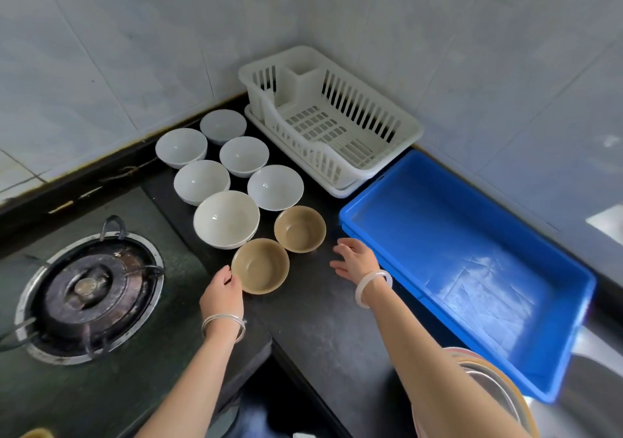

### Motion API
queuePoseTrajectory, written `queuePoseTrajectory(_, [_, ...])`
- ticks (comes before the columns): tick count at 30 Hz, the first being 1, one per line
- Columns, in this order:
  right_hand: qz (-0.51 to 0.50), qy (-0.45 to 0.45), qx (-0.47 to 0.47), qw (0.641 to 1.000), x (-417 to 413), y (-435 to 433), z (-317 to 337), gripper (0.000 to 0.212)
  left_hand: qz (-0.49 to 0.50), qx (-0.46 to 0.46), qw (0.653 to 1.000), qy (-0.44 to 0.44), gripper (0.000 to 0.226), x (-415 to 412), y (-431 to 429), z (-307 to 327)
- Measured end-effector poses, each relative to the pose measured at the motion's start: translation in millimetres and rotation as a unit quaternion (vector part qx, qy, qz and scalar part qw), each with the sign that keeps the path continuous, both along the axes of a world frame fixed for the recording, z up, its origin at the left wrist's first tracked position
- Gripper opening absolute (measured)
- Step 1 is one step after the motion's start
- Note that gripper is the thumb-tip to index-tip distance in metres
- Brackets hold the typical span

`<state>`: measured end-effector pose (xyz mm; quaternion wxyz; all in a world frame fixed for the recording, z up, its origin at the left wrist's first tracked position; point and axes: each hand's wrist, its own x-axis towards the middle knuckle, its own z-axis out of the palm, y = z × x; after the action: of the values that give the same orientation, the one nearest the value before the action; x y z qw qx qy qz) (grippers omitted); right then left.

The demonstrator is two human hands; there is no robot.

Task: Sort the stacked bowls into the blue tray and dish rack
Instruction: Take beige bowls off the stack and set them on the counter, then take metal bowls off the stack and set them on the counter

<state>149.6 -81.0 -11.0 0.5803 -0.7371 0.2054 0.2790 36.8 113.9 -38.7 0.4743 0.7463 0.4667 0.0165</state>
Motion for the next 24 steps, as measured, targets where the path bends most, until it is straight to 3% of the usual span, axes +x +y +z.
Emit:
queuePoseTrajectory(5, [0.039,-0.113,-0.066,0.991,-44,-62,20,0.012,-0.078,0.116,0.99,-0.011,0.035,-8,-23,17])
queuePoseTrajectory(10, [-0.008,-0.166,-0.193,0.967,-99,-141,29,0.024,-0.221,0.064,0.971,-0.068,0.029,-10,-94,34])
queuePoseTrajectory(14, [-0.032,-0.135,-0.316,0.939,-148,-197,23,0.016,-0.371,0.041,0.925,-0.076,0.027,-20,-170,39])
queuePoseTrajectory(18, [-0.021,-0.111,-0.437,0.892,-187,-232,18,0.018,-0.503,0.038,0.857,-0.1,0.026,-34,-230,43])
queuePoseTrajectory(21, [-0.017,-0.078,-0.46,0.884,-203,-242,14,0.018,-0.567,0.044,0.816,-0.103,0.026,-42,-257,45])
queuePoseTrajectory(24, [-0.017,-0.067,-0.474,0.878,-209,-243,12,0.022,-0.591,0.083,0.797,-0.092,0.027,-50,-267,42])
